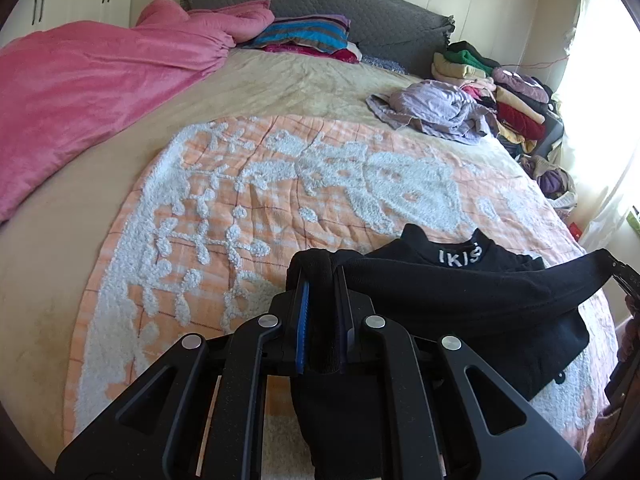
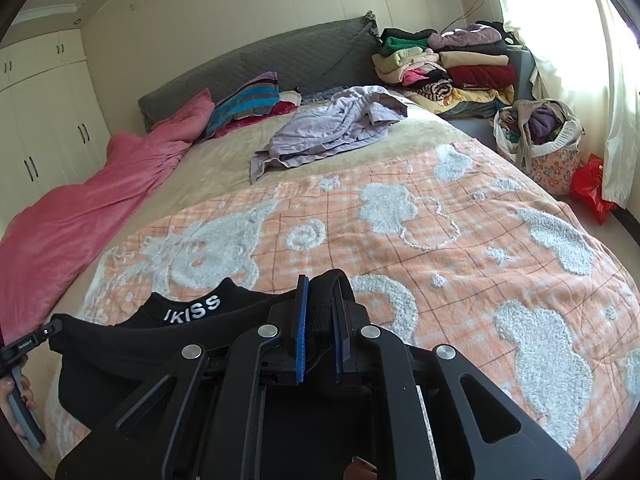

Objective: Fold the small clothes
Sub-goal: 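Lower the folded hem onto the shirt and open both grippers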

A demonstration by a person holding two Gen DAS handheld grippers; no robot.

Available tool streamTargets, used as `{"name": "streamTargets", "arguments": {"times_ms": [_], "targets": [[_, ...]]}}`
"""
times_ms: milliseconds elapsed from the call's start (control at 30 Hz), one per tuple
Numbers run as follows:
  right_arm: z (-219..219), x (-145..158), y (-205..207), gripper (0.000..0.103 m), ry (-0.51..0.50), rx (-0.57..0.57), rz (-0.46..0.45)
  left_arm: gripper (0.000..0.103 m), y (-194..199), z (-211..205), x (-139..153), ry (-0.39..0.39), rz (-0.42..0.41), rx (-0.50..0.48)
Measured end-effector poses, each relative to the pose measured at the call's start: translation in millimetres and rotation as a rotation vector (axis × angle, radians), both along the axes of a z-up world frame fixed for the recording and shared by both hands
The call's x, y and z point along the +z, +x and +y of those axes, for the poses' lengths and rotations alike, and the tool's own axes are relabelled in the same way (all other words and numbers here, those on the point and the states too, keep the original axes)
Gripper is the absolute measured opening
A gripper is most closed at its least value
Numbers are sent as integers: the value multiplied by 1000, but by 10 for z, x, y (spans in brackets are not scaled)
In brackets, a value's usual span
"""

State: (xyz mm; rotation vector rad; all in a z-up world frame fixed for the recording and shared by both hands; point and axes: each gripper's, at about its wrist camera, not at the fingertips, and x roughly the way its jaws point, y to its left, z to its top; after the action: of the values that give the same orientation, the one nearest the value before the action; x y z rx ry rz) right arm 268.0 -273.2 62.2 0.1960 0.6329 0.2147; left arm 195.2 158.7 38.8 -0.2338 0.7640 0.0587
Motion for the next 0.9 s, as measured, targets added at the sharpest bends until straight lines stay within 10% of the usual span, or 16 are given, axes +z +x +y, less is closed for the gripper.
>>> {"name": "streamTargets", "arguments": {"times_ms": [600, 900], "targets": [[-94, -161, -29, 26, -26, -49, -4, 19, -126, 27, 34, 36, -15, 23], [226, -282, -206, 25, -143, 81, 20, 18, -308, -487, -110, 19, 52, -166]]}}
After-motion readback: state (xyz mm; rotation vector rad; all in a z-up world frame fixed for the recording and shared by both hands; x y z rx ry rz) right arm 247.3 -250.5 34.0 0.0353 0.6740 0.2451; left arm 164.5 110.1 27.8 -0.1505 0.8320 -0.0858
